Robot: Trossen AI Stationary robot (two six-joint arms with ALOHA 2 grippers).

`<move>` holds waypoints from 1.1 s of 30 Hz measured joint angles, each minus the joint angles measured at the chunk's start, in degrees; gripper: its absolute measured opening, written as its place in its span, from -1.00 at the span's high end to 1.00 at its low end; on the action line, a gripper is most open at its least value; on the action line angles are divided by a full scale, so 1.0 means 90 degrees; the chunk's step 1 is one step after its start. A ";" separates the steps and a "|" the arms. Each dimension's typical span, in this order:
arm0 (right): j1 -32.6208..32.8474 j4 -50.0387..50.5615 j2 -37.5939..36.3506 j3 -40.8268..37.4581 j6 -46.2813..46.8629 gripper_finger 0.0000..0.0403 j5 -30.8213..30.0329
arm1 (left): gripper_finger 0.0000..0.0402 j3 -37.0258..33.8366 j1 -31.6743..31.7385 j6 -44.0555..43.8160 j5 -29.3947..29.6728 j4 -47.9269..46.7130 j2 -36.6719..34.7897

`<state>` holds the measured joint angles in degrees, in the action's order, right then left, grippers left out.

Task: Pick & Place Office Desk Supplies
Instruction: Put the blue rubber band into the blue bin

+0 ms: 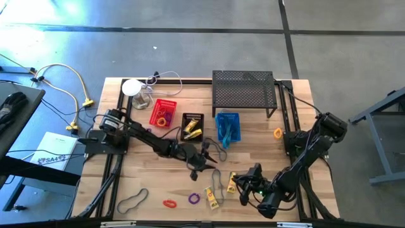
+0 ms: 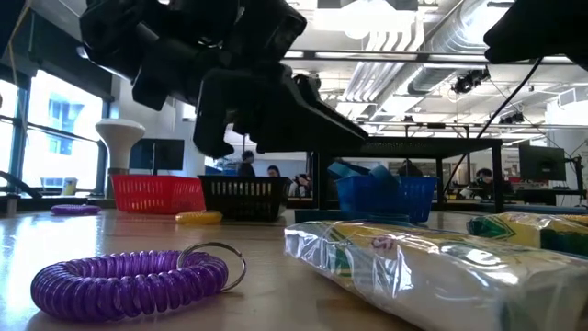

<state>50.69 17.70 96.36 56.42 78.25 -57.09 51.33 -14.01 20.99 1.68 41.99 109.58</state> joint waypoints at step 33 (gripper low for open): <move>-0.0451 -0.1565 0.0000 0.0000 -0.3733 0.79 0.0130 | -0.12 0.0020 0.0325 -0.1784 0.0165 0.0286 0.0527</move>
<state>46.63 3.62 96.36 56.42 44.65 -55.92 51.51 -11.09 4.94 3.16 44.56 114.32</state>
